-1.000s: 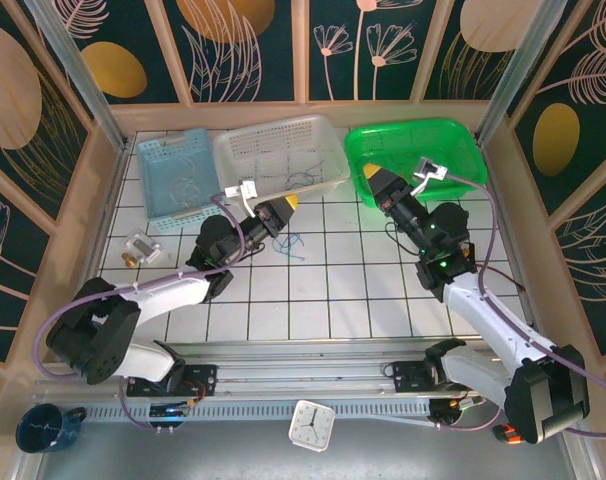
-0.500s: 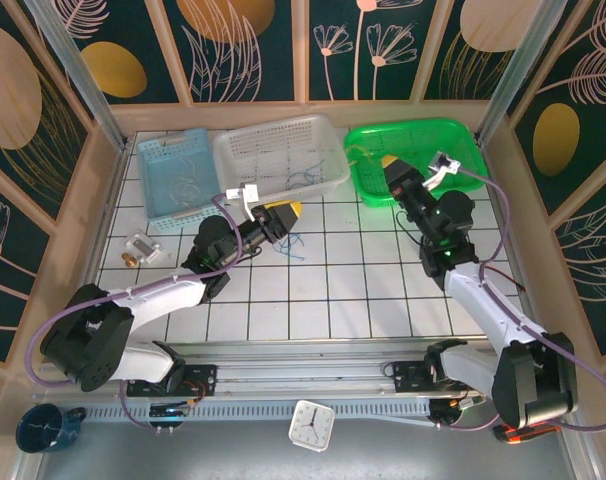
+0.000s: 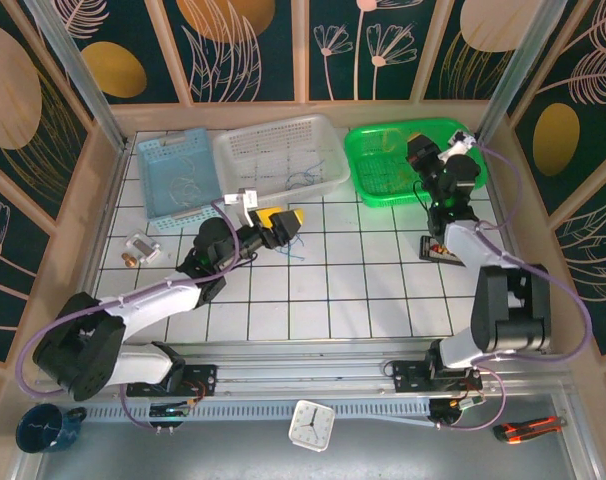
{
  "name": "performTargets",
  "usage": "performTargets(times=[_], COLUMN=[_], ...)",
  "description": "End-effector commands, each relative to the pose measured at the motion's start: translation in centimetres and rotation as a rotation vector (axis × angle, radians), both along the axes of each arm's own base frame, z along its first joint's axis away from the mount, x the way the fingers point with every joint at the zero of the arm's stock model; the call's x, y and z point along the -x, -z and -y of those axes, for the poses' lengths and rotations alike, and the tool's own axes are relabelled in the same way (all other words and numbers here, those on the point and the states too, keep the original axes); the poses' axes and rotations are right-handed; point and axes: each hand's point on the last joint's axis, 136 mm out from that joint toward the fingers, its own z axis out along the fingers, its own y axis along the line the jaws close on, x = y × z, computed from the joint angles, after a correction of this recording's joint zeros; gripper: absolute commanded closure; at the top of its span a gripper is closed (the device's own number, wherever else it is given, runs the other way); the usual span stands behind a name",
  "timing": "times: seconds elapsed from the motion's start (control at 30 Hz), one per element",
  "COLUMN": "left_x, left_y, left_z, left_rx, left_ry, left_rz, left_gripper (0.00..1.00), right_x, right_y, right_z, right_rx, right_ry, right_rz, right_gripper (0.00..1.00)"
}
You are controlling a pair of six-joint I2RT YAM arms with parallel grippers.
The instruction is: Untangle the cables
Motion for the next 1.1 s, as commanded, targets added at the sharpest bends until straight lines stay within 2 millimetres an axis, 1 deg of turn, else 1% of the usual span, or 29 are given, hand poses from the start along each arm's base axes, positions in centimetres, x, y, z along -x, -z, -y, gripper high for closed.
performTargets(times=[0.0, 0.07, 0.17, 0.2, 0.23, 0.27, 0.33, 0.37, 0.5, 0.6, 0.73, 0.8, 0.9, 0.97, 1.07], left_x=[0.1, 0.2, 0.3, 0.3, 0.3, 0.3, 0.3, 0.2, 0.0, -0.4, -1.0, -1.5, -2.1, -2.6, -3.0], left_y=[0.4, 0.6, 0.9, 0.9, 1.0, 1.1, 1.4, 1.5, 2.0, 2.4, 3.4, 4.1, 5.6, 6.6, 7.9], left_z=[-1.0, -1.3, -1.6, -1.7, -1.8, -1.9, -2.0, -2.1, -2.2, -2.2, -2.2, -2.5, -3.0, -3.4, -4.0], left_rx=[-0.036, -0.046, -0.06, -0.064, -0.069, -0.072, -0.081, -0.085, -0.1, -0.119, -0.163, -0.196, -0.241, -0.269, -0.285], left_ry=[-0.036, -0.048, -0.061, -0.063, -0.07, -0.075, -0.08, -0.084, -0.101, -0.112, -0.128, -0.147, -0.177, -0.196, -0.208], left_rz=[0.009, 0.003, -0.006, -0.008, -0.013, -0.017, -0.026, -0.03, -0.044, -0.057, -0.082, -0.103, -0.149, -0.181, -0.227], left_gripper=[0.01, 0.01, 0.01, 0.01, 0.01, 0.01, 0.01, 0.01, 0.01, 0.01, 0.01, 0.01, 0.01, 0.01, 0.01], right_x=[-2.2, -3.7, -5.5, -5.9, -6.4, -6.7, -7.0, -6.8, -5.5, -4.0, -1.4, 0.1, 2.2, 3.6, 6.1], right_y=[-1.4, 0.1, 2.0, 2.6, 3.3, 3.6, 3.9, 3.6, 2.6, 2.0, 1.2, 1.1, 1.7, 2.9, 5.7], right_z=[0.7, 1.0, 1.3, 1.3, 1.5, 1.5, 1.8, 1.9, 1.8, 1.1, -0.6, -2.0, -4.7, -6.9, -10.8], right_rx=[0.053, 0.064, 0.085, 0.094, 0.107, 0.12, 0.148, 0.164, 0.184, 0.18, 0.173, 0.174, 0.195, 0.225, 0.289], right_ry=[0.024, 0.025, 0.021, 0.021, 0.022, 0.016, 0.027, 0.033, 0.024, -0.004, -0.051, -0.083, -0.136, -0.179, -0.263], right_rz=[0.064, 0.032, -0.016, -0.035, -0.057, -0.069, -0.089, -0.082, -0.065, -0.048, -0.022, -0.016, -0.028, -0.061, -0.124], right_gripper=[1.0, 1.0, 1.0, 0.95, 0.79, 0.61, 0.45, 0.41, 0.39, 0.4, 0.41, 0.41, 0.41, 0.41, 0.42])
